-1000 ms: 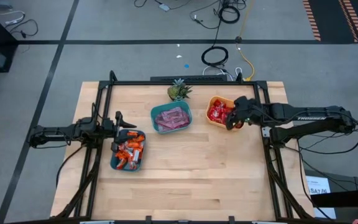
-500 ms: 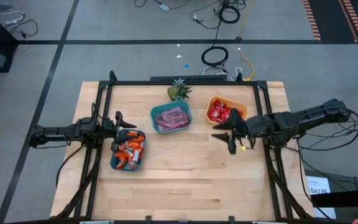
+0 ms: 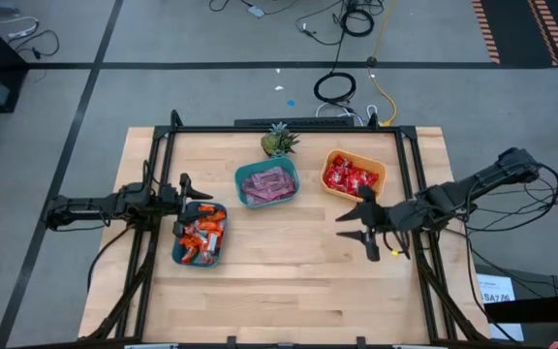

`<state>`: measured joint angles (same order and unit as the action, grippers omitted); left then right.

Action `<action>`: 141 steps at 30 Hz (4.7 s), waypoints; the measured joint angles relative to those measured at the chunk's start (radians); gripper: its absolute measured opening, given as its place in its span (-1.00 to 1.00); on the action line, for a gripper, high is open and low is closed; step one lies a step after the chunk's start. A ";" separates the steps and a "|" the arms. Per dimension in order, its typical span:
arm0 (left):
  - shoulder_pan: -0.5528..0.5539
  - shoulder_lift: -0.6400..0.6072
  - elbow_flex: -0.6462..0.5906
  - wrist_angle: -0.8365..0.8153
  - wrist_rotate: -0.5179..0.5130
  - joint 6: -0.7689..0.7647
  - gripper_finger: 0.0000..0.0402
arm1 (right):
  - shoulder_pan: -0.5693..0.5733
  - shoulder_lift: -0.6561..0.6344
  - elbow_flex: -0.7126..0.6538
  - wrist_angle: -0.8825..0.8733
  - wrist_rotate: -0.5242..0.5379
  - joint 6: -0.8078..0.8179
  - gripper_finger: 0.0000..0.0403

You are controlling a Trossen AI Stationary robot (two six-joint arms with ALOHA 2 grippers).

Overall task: Sort candy
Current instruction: Return to Home Position

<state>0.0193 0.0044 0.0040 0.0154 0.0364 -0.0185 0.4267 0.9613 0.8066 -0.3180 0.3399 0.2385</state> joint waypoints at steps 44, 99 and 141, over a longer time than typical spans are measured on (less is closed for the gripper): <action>0.000 0.000 0.000 0.000 0.000 0.000 0.07 | -0.151 -0.787 -0.791 0.624 -0.188 -0.137 -0.22; 0.000 0.001 0.000 0.032 -0.260 0.157 0.07 | -0.303 -0.957 -0.789 0.342 -0.288 -0.120 -0.22; 0.000 0.001 0.000 0.045 -0.382 0.260 0.07 | -0.303 -0.957 -0.789 0.343 -0.289 -0.120 -0.22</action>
<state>0.0196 0.0051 0.0040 0.0608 -0.3454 0.2417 0.1242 0.0048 0.0174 0.0250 0.0513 0.1189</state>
